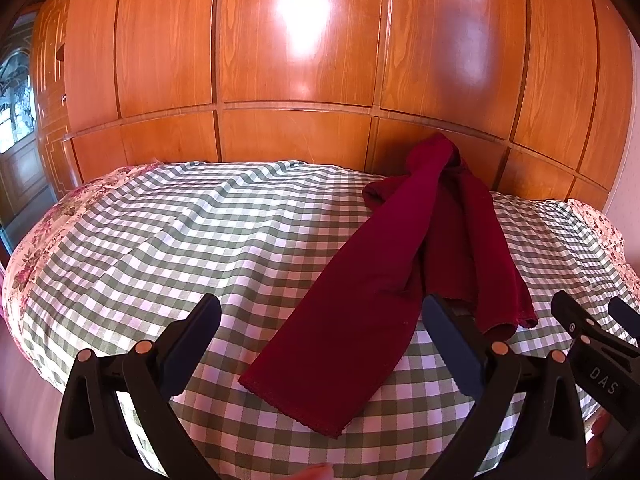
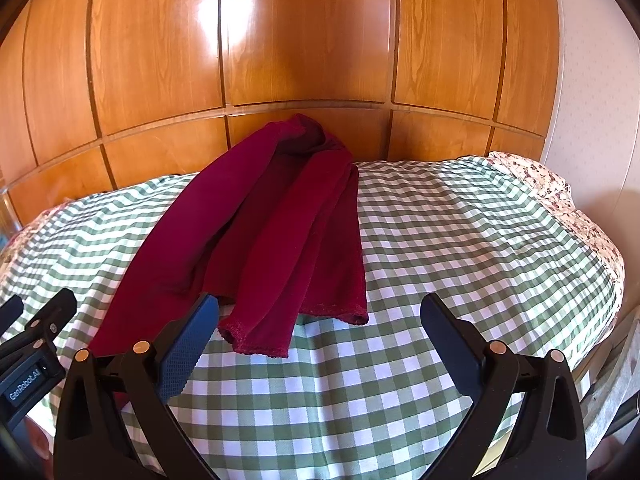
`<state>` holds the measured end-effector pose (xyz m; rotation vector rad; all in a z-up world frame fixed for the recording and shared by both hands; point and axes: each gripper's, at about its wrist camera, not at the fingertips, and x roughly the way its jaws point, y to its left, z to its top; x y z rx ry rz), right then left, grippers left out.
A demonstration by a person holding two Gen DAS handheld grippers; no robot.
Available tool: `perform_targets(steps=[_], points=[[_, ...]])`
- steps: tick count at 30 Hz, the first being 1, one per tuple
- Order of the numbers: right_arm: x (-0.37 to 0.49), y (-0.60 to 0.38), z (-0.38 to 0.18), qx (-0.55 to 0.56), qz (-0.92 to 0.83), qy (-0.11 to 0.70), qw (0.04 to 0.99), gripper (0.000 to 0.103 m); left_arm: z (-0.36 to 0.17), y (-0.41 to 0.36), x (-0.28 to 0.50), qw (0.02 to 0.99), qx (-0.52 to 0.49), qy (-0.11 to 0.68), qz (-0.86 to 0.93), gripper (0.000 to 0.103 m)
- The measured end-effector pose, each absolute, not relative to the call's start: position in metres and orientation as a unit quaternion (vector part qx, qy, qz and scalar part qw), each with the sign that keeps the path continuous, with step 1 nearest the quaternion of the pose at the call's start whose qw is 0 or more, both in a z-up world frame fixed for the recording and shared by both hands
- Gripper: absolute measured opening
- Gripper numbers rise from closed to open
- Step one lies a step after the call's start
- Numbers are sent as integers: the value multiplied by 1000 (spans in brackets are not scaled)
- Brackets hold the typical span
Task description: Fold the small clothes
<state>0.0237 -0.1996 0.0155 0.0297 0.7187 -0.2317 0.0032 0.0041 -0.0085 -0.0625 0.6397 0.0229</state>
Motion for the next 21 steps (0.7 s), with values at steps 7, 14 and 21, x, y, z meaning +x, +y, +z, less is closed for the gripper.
perform_targets(steps=[7, 14, 21], points=[[24, -198, 16, 11, -112, 349, 930, 100, -8, 3, 4, 949, -31, 315, 11, 100], [25, -198, 17, 11, -111, 349, 930, 100, -7, 1, 5, 950, -31, 312, 11, 100], [25, -198, 17, 9, -112, 347, 931, 100, -6, 0, 4, 950, -31, 309, 11, 100]])
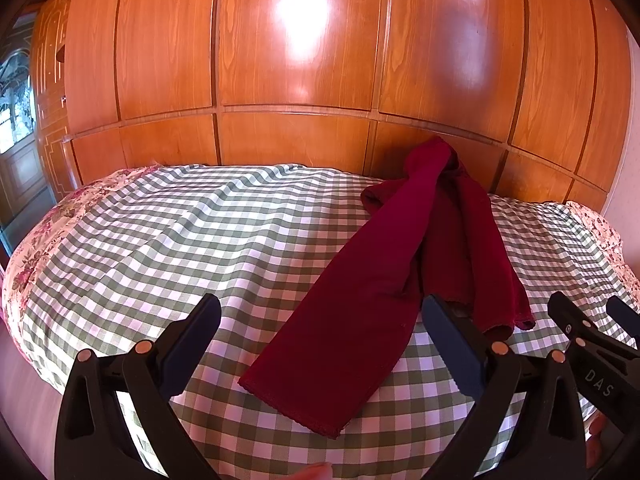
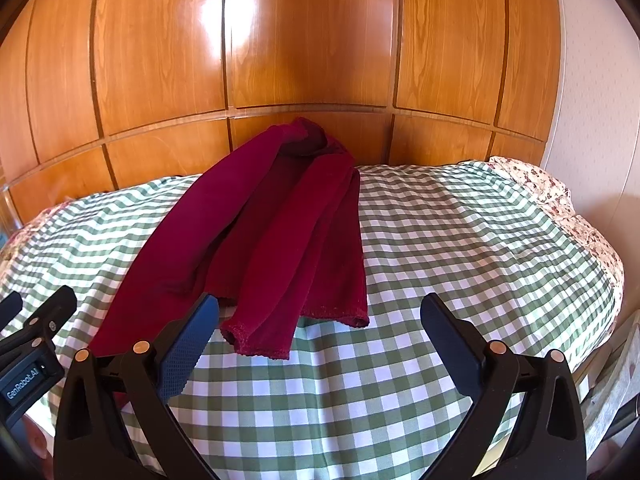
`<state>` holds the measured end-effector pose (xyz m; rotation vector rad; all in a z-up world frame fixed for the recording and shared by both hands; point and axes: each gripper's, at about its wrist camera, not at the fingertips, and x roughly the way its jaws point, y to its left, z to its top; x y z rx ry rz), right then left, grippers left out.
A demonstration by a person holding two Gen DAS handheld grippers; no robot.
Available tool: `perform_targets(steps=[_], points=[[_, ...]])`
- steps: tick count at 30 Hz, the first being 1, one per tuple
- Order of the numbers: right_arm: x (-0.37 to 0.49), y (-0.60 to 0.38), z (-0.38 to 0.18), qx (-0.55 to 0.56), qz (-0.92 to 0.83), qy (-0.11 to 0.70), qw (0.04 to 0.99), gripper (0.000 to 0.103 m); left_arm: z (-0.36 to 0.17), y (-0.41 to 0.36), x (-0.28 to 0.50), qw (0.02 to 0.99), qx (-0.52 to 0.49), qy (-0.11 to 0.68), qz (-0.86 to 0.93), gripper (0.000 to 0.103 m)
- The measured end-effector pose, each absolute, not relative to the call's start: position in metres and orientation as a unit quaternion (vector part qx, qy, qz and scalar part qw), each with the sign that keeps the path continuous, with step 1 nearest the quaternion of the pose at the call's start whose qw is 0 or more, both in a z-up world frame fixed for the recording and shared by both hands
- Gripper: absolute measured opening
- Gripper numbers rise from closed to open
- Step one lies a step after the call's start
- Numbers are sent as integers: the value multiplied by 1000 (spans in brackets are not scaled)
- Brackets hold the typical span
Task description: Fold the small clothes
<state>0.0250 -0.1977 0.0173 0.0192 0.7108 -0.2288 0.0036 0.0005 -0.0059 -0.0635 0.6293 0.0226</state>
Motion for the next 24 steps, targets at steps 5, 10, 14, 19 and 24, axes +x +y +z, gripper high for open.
perform_targets(steps=[5, 10, 14, 19, 24], points=[[25, -197, 17, 8, -110, 348, 931, 100, -7, 1, 3, 950, -32, 311, 10, 100], [26, -198, 12, 10, -104, 357, 928, 100, -11, 4, 6, 948, -32, 317, 7, 100], [31, -203, 3, 25, -86, 378, 921, 100, -22, 13, 17, 940, -27, 341, 4, 100], [37, -219, -8, 77, -45, 402, 911, 100, -43, 30, 30, 928, -31, 372, -4, 100], [48, -220, -23, 114, -5, 428, 896, 87, -71, 41, 42, 911, -35, 410, -18, 93]])
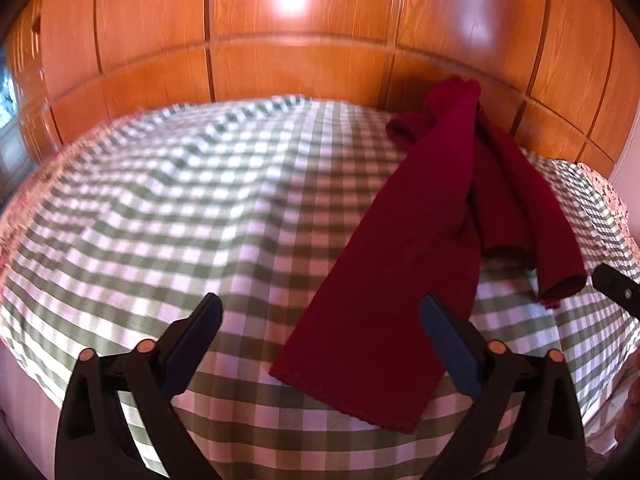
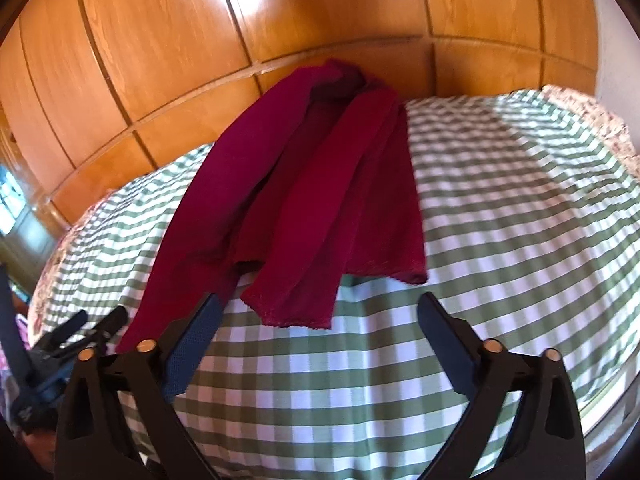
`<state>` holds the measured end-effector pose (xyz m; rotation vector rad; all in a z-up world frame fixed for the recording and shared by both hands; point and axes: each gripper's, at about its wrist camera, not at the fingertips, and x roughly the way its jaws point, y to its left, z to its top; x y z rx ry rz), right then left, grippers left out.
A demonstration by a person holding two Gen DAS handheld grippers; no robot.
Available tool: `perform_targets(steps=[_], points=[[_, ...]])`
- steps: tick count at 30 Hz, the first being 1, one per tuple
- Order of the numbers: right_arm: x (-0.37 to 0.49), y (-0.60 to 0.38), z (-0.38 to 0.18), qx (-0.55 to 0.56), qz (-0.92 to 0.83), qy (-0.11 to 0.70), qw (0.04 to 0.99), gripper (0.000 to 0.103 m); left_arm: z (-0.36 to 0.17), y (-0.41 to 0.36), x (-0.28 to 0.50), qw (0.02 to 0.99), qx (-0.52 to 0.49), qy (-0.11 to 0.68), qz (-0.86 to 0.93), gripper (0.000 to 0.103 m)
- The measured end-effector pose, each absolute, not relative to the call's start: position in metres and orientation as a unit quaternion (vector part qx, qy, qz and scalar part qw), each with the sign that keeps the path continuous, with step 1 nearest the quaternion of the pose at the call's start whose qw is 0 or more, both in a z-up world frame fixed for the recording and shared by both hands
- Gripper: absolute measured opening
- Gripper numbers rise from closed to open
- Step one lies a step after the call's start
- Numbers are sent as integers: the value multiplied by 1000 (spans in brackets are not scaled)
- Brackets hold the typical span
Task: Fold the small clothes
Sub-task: 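Grasp the red sweater with the right gripper while the left gripper grasps it too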
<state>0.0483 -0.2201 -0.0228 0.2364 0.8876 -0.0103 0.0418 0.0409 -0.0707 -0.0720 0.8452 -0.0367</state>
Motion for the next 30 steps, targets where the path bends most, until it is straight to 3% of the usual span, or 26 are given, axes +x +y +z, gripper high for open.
perform_targets(steps=[5, 7, 9, 10, 11, 12, 14, 20, 29, 30], points=[[72, -208, -39, 118, 22, 455, 882, 70, -91, 31, 52, 899, -23, 437, -38, 76], [82, -198, -44, 100, 35, 462, 881, 63, -99, 26, 56, 891, -19, 450, -50, 51], [93, -188, -54, 72, 46, 473, 877, 41, -105, 22, 59, 888, -15, 455, -61, 32], [97, -183, -57, 52, 48, 478, 875, 35, -103, 21, 60, 889, -15, 453, -63, 12], [100, -179, -60, 31, 53, 482, 874, 22, -100, 21, 62, 888, -20, 454, -68, 9], [100, -177, -59, 11, 59, 481, 875, 15, -95, 24, 65, 888, -28, 453, -69, 9], [96, -182, -47, -30, 54, 459, 886, 11, -82, 37, 72, 896, -39, 439, -56, 8], [96, -248, 0, -117, -56, 384, 914, 10, -35, 85, 120, 918, -68, 392, 3, 8], [167, -418, 17, -77, -254, 389, 882, 10, 12, 165, 228, 913, -98, 368, 148, 9], [179, -434, 14, -68, -272, 394, 875, 10, 13, 172, 242, 909, -100, 371, 165, 14]])
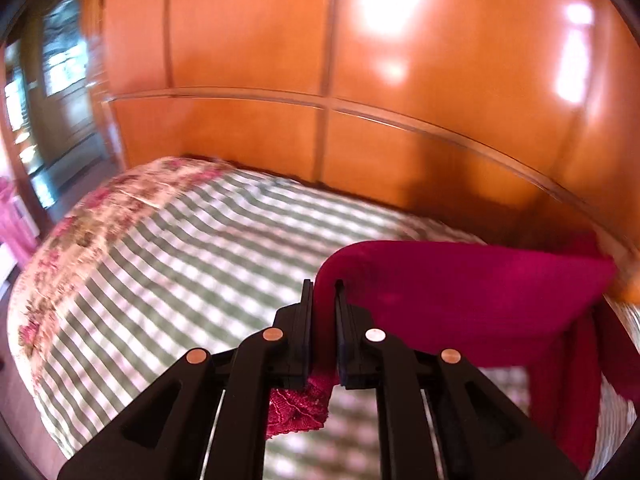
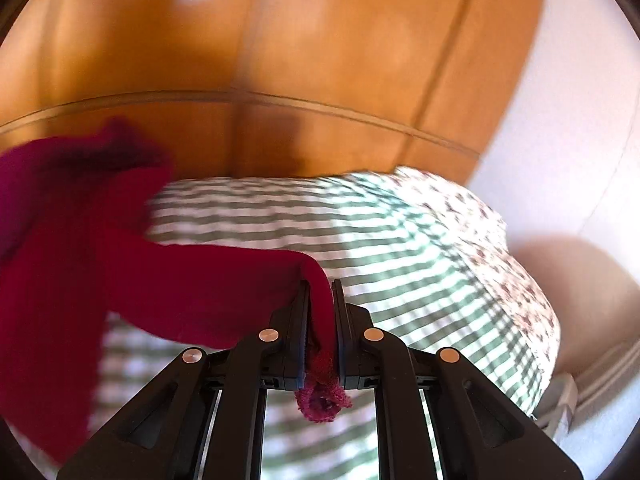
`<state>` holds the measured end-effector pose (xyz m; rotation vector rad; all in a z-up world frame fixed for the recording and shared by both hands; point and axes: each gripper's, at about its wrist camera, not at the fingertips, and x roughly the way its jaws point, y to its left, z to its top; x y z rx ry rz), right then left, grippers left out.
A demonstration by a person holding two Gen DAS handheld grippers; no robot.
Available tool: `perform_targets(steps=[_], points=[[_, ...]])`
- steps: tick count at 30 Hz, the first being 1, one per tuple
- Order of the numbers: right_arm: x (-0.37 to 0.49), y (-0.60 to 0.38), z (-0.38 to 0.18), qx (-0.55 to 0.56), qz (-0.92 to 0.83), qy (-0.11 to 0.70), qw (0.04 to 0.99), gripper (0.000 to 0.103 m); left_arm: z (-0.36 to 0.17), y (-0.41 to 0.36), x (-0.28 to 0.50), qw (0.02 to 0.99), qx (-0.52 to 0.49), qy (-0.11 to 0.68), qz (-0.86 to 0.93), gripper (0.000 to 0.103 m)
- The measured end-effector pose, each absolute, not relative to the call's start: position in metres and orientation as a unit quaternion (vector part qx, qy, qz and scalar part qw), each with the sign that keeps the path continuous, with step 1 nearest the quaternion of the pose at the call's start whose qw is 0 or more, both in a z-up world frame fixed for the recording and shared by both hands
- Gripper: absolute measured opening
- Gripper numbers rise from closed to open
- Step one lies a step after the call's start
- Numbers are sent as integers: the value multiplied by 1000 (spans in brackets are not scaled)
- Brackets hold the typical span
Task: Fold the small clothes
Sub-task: 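Grasp the red sweater with the right gripper while the left gripper grasps it too, then lift the sweater with both grippers and shake it out flat onto the bed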
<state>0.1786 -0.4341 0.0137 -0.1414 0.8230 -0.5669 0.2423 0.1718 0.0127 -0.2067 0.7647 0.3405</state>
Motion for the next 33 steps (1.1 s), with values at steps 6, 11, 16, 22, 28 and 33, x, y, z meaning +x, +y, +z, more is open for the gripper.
perform_targets(steps=[6, 11, 16, 22, 28, 33], points=[[211, -472, 3, -23, -325, 401, 856, 66, 25, 182, 266, 910, -105, 341, 213, 56], [195, -461, 3, 36, -258, 403, 878, 66, 8, 135, 245, 923, -123, 360, 65, 54], [172, -415, -29, 181, -48, 464, 866, 66, -53, 62, 232, 871, -173, 448, -107, 36], [180, -349, -85, 251, 79, 529, 807, 64, -101, 1, 239, 815, -229, 507, -165, 46], [203, -328, -99, 258, 103, 531, 801, 36, -112, -27, 248, 790, -272, 514, -196, 24], [206, -328, -94, 241, 105, 532, 805, 11, -106, -39, 249, 797, -249, 514, -197, 4]])
